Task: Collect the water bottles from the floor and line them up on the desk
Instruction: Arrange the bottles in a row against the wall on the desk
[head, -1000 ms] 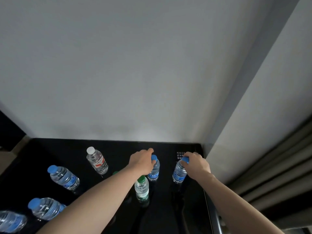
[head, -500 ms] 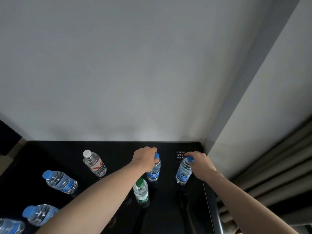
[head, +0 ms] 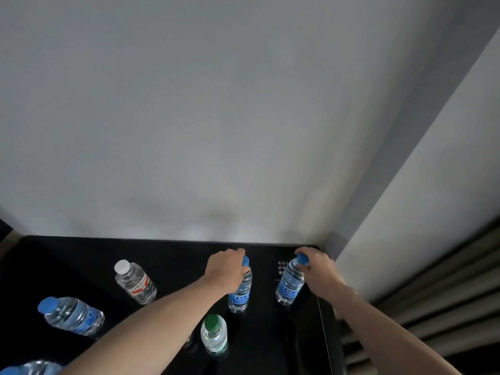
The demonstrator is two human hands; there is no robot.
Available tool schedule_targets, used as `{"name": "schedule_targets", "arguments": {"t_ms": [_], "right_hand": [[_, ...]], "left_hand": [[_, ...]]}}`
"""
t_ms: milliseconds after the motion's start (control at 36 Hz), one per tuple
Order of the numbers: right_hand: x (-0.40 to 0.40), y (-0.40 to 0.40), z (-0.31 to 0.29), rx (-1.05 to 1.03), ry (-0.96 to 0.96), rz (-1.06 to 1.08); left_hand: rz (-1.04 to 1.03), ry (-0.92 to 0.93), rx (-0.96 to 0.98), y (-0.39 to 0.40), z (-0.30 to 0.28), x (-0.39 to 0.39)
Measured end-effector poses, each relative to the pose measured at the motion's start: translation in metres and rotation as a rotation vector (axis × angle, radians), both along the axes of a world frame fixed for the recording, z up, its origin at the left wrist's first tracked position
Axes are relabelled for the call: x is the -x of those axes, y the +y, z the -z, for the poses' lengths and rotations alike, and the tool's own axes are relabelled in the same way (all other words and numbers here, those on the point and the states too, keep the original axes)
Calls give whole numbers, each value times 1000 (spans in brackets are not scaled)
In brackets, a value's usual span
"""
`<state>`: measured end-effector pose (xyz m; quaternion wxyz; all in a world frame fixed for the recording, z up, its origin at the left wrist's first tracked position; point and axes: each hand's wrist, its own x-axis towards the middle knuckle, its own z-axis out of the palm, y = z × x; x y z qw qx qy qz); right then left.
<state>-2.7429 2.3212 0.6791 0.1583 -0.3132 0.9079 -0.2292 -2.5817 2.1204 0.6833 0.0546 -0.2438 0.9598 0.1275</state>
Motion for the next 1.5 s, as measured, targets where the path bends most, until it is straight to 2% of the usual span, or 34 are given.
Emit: {"name": "schedule_targets", "arguments": {"t_ms": [333,639,1250,1500], "right_hand": [[81,-44,-5,-8,78,34],[114,-60,14,26,61,46],[126,-65,30,108,41,5],[131,-60,33,139,21,15]], "left_hand": [[-5,20,30,-23,-4,60],[5,12,36,-34,-7,116],[80,161,-6,2,-4,194],[59,189,-53,9,6,195]]}}
